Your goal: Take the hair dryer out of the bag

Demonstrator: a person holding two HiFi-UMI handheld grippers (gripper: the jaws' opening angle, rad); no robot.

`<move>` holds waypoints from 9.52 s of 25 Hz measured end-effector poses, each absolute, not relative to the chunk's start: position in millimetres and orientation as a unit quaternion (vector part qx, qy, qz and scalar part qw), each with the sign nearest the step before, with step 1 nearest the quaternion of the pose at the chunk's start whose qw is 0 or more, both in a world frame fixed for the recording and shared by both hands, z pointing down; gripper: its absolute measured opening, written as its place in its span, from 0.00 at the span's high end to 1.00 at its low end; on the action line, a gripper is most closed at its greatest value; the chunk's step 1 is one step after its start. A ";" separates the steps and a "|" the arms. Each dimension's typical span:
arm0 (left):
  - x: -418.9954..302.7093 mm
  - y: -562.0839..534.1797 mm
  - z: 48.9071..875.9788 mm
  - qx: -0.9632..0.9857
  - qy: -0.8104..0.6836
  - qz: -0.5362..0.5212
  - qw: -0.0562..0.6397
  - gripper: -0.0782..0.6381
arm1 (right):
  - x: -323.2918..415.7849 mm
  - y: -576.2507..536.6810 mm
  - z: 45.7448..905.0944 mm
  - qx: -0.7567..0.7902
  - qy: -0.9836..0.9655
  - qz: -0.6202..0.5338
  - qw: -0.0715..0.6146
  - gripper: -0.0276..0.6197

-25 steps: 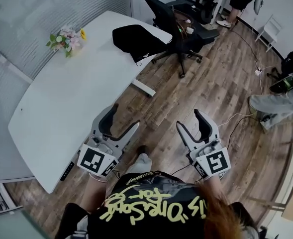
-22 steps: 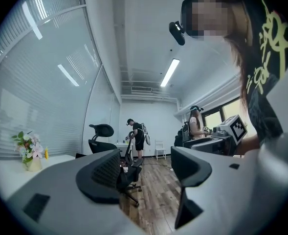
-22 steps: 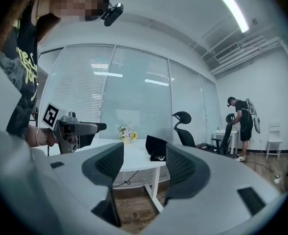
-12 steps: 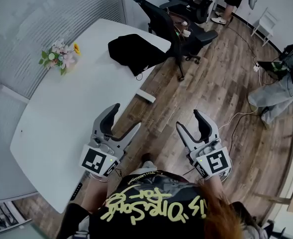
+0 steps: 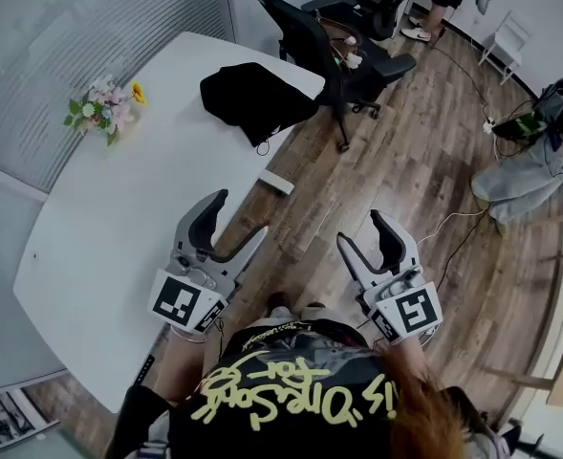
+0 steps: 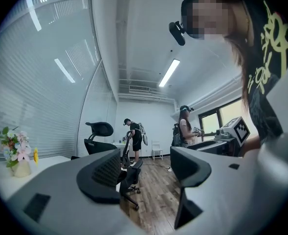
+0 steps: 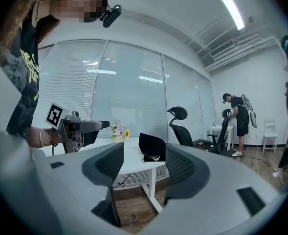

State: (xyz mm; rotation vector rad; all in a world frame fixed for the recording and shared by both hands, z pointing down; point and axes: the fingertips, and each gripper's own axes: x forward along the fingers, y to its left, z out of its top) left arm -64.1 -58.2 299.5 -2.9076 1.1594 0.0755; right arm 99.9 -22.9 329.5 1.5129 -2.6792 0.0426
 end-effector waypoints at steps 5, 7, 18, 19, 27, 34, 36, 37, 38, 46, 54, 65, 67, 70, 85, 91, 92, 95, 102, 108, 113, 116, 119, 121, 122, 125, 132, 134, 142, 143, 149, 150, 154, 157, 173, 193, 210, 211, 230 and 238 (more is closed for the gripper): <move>-65.4 -52.9 306.5 -0.926 0.378 0.011 0.002 0.46 | 94.3 -30.0 326.1 0.473 -0.880 0.007 0.036 0.57; -66.9 -53.6 309.2 -0.925 0.380 0.008 -0.003 0.46 | 89.6 -30.0 323.3 0.467 -0.884 -0.002 0.037 0.57; -72.4 -40.8 324.3 -0.934 0.350 -0.068 0.033 0.50 | 67.0 -31.0 331.5 0.462 -0.886 0.005 0.041 0.57; -75.8 -42.5 325.8 -0.934 0.351 -0.067 0.032 0.51 | 62.5 -31.8 330.2 0.463 -0.885 0.000 0.039 0.57; -73.4 -49.7 331.8 -0.940 0.332 -0.064 0.032 0.53 | 66.6 -27.8 338.3 0.474 -0.879 0.028 0.036 0.57; -66.0 -73.1 335.4 -0.938 0.340 -0.060 0.025 0.53 | 67.5 -52.5 350.2 0.456 -0.888 0.044 0.039 0.57; -70.4 -85.6 336.9 -0.934 0.350 -0.066 0.024 0.53 | 60.0 -66.7 351.2 0.442 -0.895 0.054 0.041 0.57; -72.7 -92.4 336.9 -0.932 0.356 -0.068 0.022 0.53 | 57.2 -74.5 350.5 0.436 -0.897 0.058 0.039 0.57; -74.4 -99.6 336.3 -0.929 0.362 -0.068 0.021 0.53 | 55.8 -83.2 349.1 0.430 -0.900 0.058 0.038 0.57; -65.1 -172.0 334.3 -0.913 0.400 -0.073 0.026 0.53 | 69.4 -169.2 350.5 0.399 -0.916 0.038 0.034 0.57; -48.2 -240.3 325.4 -0.901 0.427 -0.067 0.026 0.53 | 83.0 -242.4 342.6 0.370 -0.928 0.033 0.038 0.57; -30.1 -302.9 322.2 -0.878 0.476 -0.047 0.018 0.53 | 105.7 -317.1 345.4 0.321 -0.946 0.029 0.039 0.57; -28.2 -308.4 326.7 -0.873 0.484 -0.052 0.011 0.53 | 107.7 -325.6 347.7 0.312 -0.949 0.031 0.038 0.57; -26.3 -314.5 330.7 -0.868 0.494 -0.051 0.011 0.53 | 110.6 -335.5 355.0 0.299 -0.952 0.035 0.044 0.57; -29.7 -307.5 385.5 -0.889 0.425 -0.167 -0.039 0.47 | 85.0 -343.8 362.9 0.286 -0.956 0.046 0.049 0.57; -15.7 -292.0 441.8 -0.891 0.372 -0.251 -0.068 0.44 | 86.0 -341.7 370.7 0.290 -0.953 0.063 0.061 0.57; -15.1 -291.9 448.5 -0.891 0.369 -0.254 -0.079 0.44 | 84.4 -341.1 371.2 0.288 -0.954 0.062 0.062 0.57; -18.7 -296.3 468.8 -0.883 0.369 -0.270 -0.109 0.45 | 79.8 -341.5 372.4 0.284 -0.955 0.059 0.065 0.57; -37.9 -305.4 491.5 -0.859 0.397 -0.299 -0.126 0.63 | 73.8 -341.6 373.3 0.286 -0.954 0.059 0.068 0.57; -44.6 -308.9 496.8 -0.850 0.403 -0.325 -0.096 0.77 | 72.2 -339.2 377.4 0.293 -0.951 0.061 0.075 0.57; -46.8 -311.7 495.0 -0.854 0.403 -0.315 -0.099 0.86 | 67.0 -334.5 381.1 0.296 -0.950 0.064 0.082 0.57; -48.0 -313.5 488.4 -0.862 0.405 -0.280 -0.123 0.88 | 59.7 -329.6 389.8 0.289 -0.950 0.075 0.093 0.57; -52.8 -321.6 473.9 -0.868 0.416 -0.235 -0.139 0.89 | 52.7 -324.3 405.3 0.275 -0.949 0.095 0.120 0.57; -56.8 -326.9 465.1 -0.869 0.425 -0.210 -0.144 0.89 | 49.0 -322.0 418.0 0.265 -0.949 0.101 0.138 0.57; -58.4 -328.6 461.8 -0.869 0.429 -0.200 -0.145 0.89 | 46.8 -320.6 425.2 0.259 -0.950 0.100 0.147 0.57; -61.8 -332.4 454.2 -0.868 0.441 -0.177 -0.145 0.89 | 37.3 -315.8 447.9 0.239 -0.952 0.093 0.169 0.57; -79.7 -347.6 446.6 -0.851 0.481 -0.111 -0.178 0.89 | -3.0 -327.1 481.5 0.235 -0.945 0.132 0.185 0.57; -84.0 -349.9 448.9 -0.849 0.485 -0.104 -0.184 0.89 | -14.9 -333.9 485.8 0.236 -0.943 0.146 0.185 0.57; -91.8 -354.0 452.1 -0.849 0.481 -0.082 -0.202 0.89 | -35.5 -361.9 488.7 0.280 -0.922 0.190 0.188 0.57; -93.0 -353.8 452.3 -0.850 0.479 -0.081 -0.202 0.89 | -38.1 -363.0 488.4 0.283 -0.921 0.191 0.190 0.57; -99.8 -352.8 454.8 -0.858 0.464 -0.070 -0.210 0.89 | -50.3 -374.0 493.3 0.317 -0.900 0.218 0.203 0.55; -100.3 -352.1 455.3 -0.860 0.461 -0.068 -0.210 0.89 | -52.7 -375.4 496.1 0.322 -0.896 0.226 0.207 0.55; -99.3 -347.1 455.5 -0.867 0.449 -0.071 -0.205 0.89 | -61.0 -377.7 508.2 0.329 -0.884 0.227 0.243 0.50; -102.0 -343.2 458.0 -0.870 0.442 -0.071 -0.208 0.89 | -68.7 -378.5 517.4 0.337 -0.877 0.210 0.270 0.49; -120.4 -341.9 457.6 -0.862 0.433 -0.004 -0.262 0.89 | -99.7 -391.0 511.1 0.333 -0.891 0.168 0.259 0.48; -118.8 -349.3 458.9 -0.830 0.510 -0.051 -0.221 0.89 | -95.2 -405.0 515.0 0.263 -0.914 0.214 0.224 0.50; -97.7 -350.9 446.6 -0.795 0.572 -0.060 -0.194 0.89 | -63.5 -399.4 485.7 0.192 -0.930 0.254 0.185 0.52; -98.2 -351.6 446.7 -0.793 0.575 -0.061 -0.193 0.89 | -62.5 -398.8 484.2 0.188 -0.931 0.253 0.184 0.52; -80.4 -357.1 440.2 -0.786 0.592 -0.040 -0.172 0.88 | -33.8 -396.4 468.6 0.151 -0.945 0.229 0.178 0.52; -134.0 -348.6 415.0 -0.754 0.633 0.049 -0.171 0.52 | -20.5 -393.9 478.3 0.139 -0.943 0.242 0.179 0.52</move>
